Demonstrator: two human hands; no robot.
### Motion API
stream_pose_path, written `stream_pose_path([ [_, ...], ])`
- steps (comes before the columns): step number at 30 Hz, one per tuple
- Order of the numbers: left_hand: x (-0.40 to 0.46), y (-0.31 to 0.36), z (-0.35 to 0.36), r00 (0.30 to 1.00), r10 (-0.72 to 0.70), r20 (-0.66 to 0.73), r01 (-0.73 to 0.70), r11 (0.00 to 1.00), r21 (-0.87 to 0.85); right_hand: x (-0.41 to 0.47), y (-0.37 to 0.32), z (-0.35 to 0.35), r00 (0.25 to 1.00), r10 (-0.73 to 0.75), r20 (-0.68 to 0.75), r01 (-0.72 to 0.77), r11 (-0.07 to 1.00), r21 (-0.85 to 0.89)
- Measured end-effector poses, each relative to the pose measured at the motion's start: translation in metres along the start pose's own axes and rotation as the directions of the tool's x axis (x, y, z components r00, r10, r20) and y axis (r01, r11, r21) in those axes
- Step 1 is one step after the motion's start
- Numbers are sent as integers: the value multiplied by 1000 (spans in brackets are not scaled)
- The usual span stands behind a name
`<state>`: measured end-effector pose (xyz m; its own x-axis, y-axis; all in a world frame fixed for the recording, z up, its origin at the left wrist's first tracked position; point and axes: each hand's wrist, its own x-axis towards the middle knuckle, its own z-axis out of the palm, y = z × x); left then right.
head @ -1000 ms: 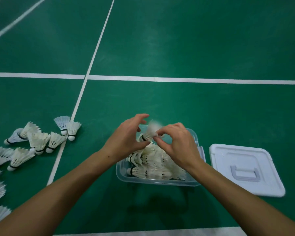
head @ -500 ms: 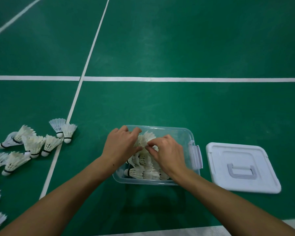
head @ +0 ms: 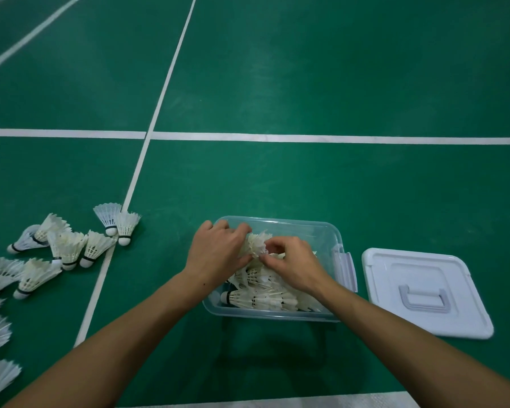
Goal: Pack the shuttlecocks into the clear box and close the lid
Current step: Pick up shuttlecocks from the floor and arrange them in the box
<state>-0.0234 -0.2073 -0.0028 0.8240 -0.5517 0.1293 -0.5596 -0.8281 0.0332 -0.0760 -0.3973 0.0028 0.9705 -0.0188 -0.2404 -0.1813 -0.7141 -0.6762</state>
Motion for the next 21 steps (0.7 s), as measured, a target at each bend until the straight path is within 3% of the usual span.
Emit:
stream_pose_path([
  [3,-13,-8,-20,998,-3,-69,-16,961,-275,-11,-13,-18,998,-54,17,55,995,-89],
  [5,-25,-19,-36,993,-67,-93,13,872,-489,-21,-24,-35,992,-122,-9,117,969,-216],
  [8,-48,-43,-57,975,-184,-121,58,743,-667,-34,-54,-55,977,-213,27,212,936,-282],
  [14,-113,-120,-68,851,-503,-150,222,603,-766,-35,-148,-27,904,-319,286,400,867,-297],
  [17,-152,-157,-67,801,-588,-110,311,567,-763,-17,-192,15,858,-419,296,494,832,-252],
  [21,-195,-204,-57,760,-645,-77,445,604,-661,19,-225,74,822,-516,240,558,813,-165],
])
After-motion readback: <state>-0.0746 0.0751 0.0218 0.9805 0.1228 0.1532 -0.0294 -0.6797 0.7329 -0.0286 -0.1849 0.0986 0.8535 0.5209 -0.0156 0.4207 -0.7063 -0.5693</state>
